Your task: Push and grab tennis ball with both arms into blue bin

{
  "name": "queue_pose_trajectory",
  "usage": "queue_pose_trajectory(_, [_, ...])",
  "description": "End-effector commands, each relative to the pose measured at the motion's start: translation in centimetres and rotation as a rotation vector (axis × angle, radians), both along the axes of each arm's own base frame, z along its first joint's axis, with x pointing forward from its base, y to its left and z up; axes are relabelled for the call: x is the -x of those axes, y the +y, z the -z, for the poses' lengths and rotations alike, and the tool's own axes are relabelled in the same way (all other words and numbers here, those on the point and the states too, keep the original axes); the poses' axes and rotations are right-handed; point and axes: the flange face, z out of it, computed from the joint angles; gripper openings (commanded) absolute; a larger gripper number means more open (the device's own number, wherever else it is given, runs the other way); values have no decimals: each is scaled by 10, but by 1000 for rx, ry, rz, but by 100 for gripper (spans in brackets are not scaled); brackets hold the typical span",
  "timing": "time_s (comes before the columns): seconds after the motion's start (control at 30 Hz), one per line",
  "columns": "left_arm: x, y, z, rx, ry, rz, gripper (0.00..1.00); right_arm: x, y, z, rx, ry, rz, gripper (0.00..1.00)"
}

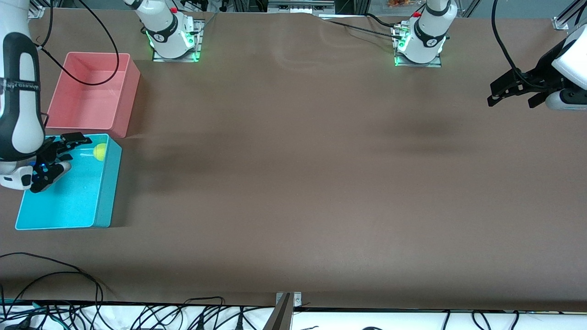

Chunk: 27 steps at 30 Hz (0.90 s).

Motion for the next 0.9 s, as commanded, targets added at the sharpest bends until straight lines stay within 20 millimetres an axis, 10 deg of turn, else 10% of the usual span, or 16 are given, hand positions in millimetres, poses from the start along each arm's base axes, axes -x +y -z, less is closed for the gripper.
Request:
queue_pose_trajectory(0.0, [-1, 1, -6, -20, 2, -6, 100, -10, 50, -33, 53, 41, 39, 100])
queue_pose_trajectory(0.87, [-1, 0, -6, -20, 2, -3, 100, 9, 211, -125, 330, -59, 213, 100])
